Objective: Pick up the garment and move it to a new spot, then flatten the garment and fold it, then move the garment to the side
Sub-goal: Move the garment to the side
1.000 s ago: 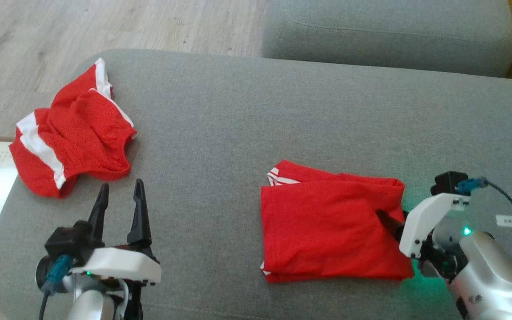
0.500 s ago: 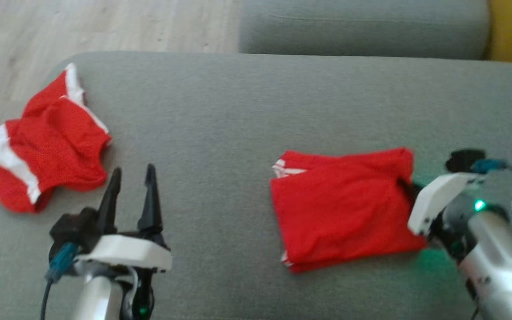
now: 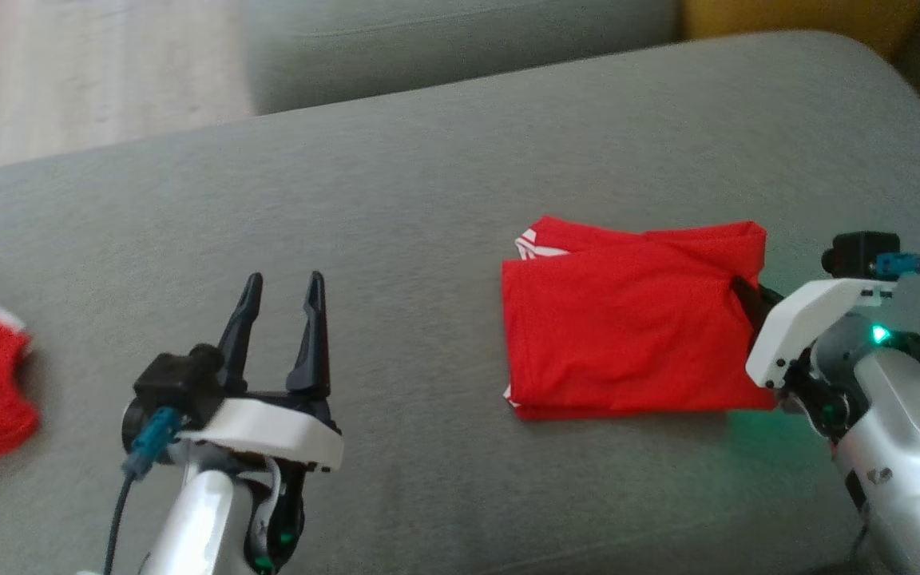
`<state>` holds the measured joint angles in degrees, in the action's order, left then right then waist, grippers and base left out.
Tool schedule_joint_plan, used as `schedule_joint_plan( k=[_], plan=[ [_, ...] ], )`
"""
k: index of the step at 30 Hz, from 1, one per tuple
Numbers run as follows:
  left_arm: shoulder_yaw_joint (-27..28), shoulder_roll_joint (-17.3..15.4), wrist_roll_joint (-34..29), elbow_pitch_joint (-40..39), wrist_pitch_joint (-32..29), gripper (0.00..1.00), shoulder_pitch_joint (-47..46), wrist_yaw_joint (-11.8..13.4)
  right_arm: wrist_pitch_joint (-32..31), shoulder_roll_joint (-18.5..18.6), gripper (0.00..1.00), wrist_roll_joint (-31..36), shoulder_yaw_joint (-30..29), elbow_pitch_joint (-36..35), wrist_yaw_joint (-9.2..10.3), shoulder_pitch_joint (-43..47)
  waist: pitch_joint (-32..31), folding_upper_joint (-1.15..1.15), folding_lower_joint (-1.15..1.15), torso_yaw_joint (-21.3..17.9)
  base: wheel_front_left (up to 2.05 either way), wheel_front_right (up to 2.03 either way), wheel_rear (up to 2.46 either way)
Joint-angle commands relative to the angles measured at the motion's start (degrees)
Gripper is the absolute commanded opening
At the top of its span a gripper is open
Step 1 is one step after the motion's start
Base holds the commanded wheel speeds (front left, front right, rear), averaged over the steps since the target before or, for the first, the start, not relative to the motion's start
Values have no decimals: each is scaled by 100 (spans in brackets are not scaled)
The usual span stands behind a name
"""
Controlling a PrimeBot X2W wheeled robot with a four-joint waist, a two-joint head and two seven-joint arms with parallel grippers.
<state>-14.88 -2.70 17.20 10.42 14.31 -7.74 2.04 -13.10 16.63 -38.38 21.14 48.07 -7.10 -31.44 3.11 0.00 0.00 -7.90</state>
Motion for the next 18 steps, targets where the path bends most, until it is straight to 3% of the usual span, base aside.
schedule_joint_plan(
  k=[1, 10, 18],
  plan=[
    [124, -18, -71, -161, 69, 100, -318, 20, 88, 27, 0, -36, 72, -200, -39, -338, 122, 0, 0, -463, 0, 0, 0],
    [-7, -18, -219, -52, 69, 100, -495, 26, 196, 66, 0, -201, 183, -304, -39, -457, 312, 0, 0, -1071, 0, 0, 0],
    [72, -18, -382, -66, 69, 100, -653, -8, 263, 154, 0, -308, 336, -372, -39, -786, 633, 0, 0, -1007, 0, 0, 0]
  ],
)
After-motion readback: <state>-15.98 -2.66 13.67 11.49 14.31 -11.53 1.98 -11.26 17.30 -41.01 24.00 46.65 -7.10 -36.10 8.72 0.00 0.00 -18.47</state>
